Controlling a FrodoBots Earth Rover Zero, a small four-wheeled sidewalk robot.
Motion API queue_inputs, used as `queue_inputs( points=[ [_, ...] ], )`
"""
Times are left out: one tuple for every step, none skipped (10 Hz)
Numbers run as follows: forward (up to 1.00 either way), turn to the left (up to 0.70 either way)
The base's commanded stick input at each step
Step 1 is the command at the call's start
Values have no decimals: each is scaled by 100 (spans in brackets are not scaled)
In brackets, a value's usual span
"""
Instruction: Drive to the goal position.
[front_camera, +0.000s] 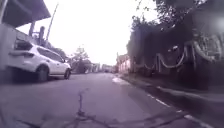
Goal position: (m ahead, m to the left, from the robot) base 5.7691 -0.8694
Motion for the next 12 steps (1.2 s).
queue_inputs(
  points=[
    [70,0],
    [70,0],
    [70,0],
    [70,0],
    [70,0],
    [70,-1],
    [70,-20],
    [70,-35],
    [70,-18],
    [70,-4],
    [70,-7],
    [70,-23]
  ],
)
